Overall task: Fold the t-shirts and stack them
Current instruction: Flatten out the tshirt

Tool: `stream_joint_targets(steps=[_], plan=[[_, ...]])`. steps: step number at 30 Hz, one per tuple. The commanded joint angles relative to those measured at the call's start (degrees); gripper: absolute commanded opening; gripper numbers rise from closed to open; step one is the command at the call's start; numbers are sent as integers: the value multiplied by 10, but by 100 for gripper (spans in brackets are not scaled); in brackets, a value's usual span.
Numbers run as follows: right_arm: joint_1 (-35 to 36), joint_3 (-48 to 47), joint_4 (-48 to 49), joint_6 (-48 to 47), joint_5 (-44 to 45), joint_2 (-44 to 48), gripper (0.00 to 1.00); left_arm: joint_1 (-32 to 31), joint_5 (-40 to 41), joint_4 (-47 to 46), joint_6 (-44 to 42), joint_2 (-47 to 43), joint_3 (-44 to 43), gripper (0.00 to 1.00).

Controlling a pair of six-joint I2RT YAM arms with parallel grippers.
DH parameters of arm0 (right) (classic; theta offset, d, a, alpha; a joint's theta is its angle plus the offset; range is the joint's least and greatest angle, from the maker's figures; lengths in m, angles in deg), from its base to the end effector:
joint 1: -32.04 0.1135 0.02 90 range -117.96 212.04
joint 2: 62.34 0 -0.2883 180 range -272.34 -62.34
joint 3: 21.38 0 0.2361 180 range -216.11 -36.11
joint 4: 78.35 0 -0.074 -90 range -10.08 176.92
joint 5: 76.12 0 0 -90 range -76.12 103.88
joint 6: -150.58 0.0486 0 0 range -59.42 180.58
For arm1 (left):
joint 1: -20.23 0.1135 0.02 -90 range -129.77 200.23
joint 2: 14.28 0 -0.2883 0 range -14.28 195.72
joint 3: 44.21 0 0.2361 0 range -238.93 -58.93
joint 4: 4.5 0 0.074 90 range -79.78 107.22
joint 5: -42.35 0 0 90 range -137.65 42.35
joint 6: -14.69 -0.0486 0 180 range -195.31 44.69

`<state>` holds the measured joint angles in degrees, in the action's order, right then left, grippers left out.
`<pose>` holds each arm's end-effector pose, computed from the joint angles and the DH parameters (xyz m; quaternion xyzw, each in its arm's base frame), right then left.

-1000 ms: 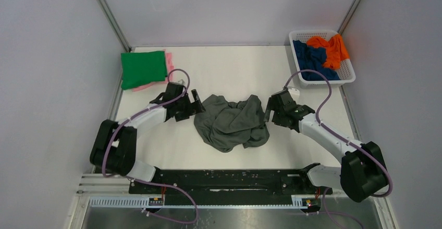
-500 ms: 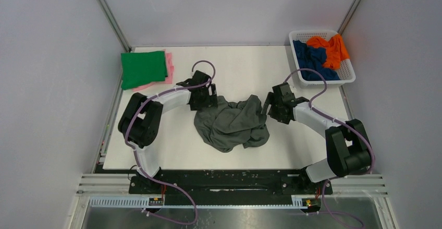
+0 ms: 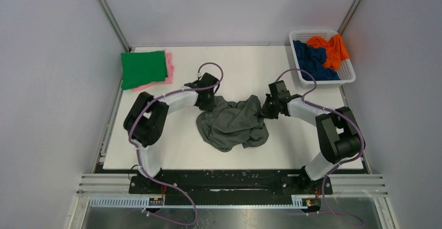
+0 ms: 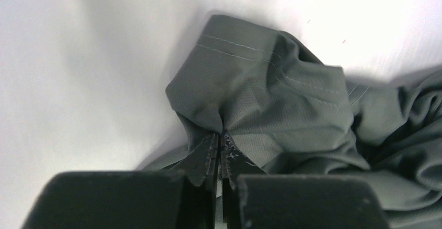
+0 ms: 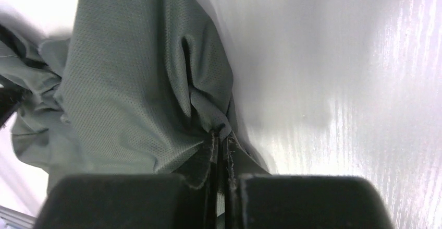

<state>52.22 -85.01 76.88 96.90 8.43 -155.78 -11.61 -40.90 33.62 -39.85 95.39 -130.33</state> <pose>0.2923 0.1123 0.1842 0.1193 0.9441 0.1837 0.2462 0.3356 -0.2017 0.1830 -0.0450 0.9670 -0.0878 0.2350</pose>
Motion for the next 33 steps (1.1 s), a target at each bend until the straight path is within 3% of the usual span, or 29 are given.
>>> stream_joint_targets(steps=[1, 8, 13, 21, 33], plan=[[-1, 7, 10, -18, 1, 72, 0, -3, 56, -20, 4, -140, 63, 0], [-1, 61, 26, -23, -42, 250, 0, -28, 80, -64, 4, -383, 174, 0], [-1, 59, -7, -34, -38, 382, 0, -39, 93, -59, -1, -523, 196, 0], [-1, -83, -115, -93, -31, 521, 0, -45, 95, -66, -50, -715, 137, 0], [0, -220, -130, -94, -188, 615, 0, -45, -61, -128, -93, -858, 51, 0]])
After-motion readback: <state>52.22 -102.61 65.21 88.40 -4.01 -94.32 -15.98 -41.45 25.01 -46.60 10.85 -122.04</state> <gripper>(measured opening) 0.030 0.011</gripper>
